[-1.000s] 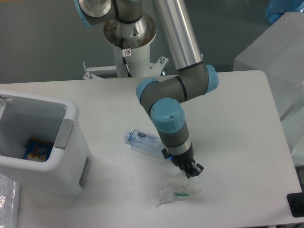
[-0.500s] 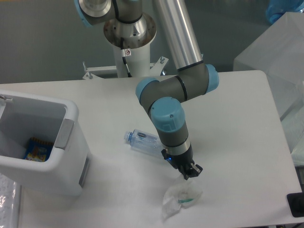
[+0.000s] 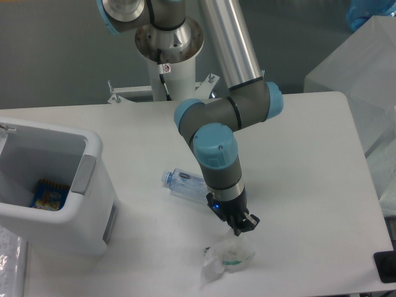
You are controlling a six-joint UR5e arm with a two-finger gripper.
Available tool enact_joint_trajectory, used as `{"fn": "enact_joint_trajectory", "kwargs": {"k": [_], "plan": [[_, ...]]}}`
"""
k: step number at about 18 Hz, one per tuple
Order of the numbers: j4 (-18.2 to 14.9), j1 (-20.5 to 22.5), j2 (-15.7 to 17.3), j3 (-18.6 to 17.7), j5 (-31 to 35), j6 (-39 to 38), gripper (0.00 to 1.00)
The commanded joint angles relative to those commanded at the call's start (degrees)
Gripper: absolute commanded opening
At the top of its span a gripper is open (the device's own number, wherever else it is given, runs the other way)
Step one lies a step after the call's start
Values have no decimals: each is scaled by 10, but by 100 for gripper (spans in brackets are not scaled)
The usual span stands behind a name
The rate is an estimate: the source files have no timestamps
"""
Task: Place the trash in the trash can
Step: 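Lift the wrapper and carry it over the white trash bin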
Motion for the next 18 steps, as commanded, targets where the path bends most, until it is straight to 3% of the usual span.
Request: {"fn": "enact_joint_trajectory", "kwargs": {"k": [10, 18], "plan": [[-8, -10, 134, -6, -127, -199, 0], [-20, -56, 233, -15, -140, -271, 0]]}}
